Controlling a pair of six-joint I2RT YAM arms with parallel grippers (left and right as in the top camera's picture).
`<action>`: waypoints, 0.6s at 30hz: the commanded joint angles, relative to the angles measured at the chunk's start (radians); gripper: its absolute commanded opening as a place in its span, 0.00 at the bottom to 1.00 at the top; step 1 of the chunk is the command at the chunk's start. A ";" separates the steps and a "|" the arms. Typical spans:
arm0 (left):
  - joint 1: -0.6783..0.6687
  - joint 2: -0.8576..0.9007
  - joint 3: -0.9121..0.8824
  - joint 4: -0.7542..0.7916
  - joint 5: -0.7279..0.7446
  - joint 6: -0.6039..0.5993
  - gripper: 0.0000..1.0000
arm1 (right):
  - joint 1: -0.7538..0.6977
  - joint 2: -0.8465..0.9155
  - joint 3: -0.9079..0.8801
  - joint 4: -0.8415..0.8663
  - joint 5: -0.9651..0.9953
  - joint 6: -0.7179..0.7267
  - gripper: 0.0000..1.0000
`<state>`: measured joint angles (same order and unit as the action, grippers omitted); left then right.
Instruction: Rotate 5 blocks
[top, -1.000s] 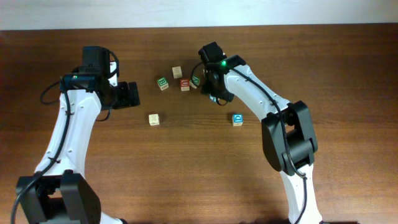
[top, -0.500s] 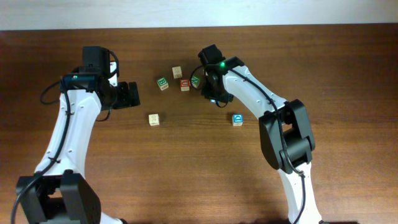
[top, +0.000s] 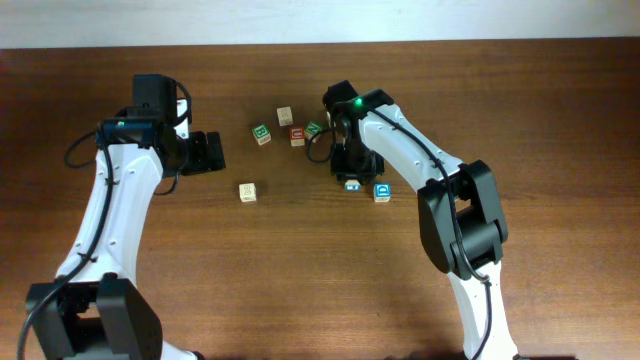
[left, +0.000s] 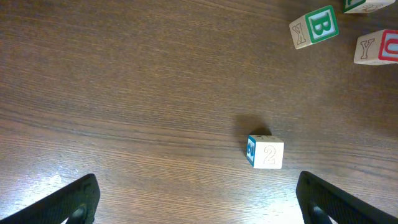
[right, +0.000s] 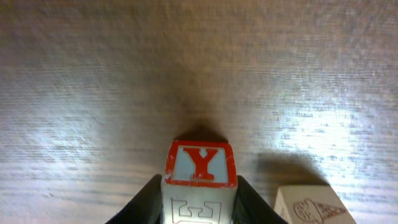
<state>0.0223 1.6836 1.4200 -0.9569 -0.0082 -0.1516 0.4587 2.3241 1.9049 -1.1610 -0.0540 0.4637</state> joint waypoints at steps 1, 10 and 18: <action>-0.002 0.006 0.014 0.001 -0.007 -0.013 0.99 | -0.001 -0.006 -0.003 -0.048 0.005 -0.023 0.32; -0.002 0.006 0.014 0.001 -0.007 -0.013 0.99 | -0.001 -0.006 -0.003 -0.100 0.005 -0.023 0.33; -0.002 0.006 0.014 0.001 -0.007 -0.013 0.99 | -0.001 -0.006 -0.003 -0.121 0.014 -0.045 0.38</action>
<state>0.0223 1.6836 1.4200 -0.9573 -0.0082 -0.1516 0.4587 2.3245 1.9045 -1.2755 -0.0528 0.4328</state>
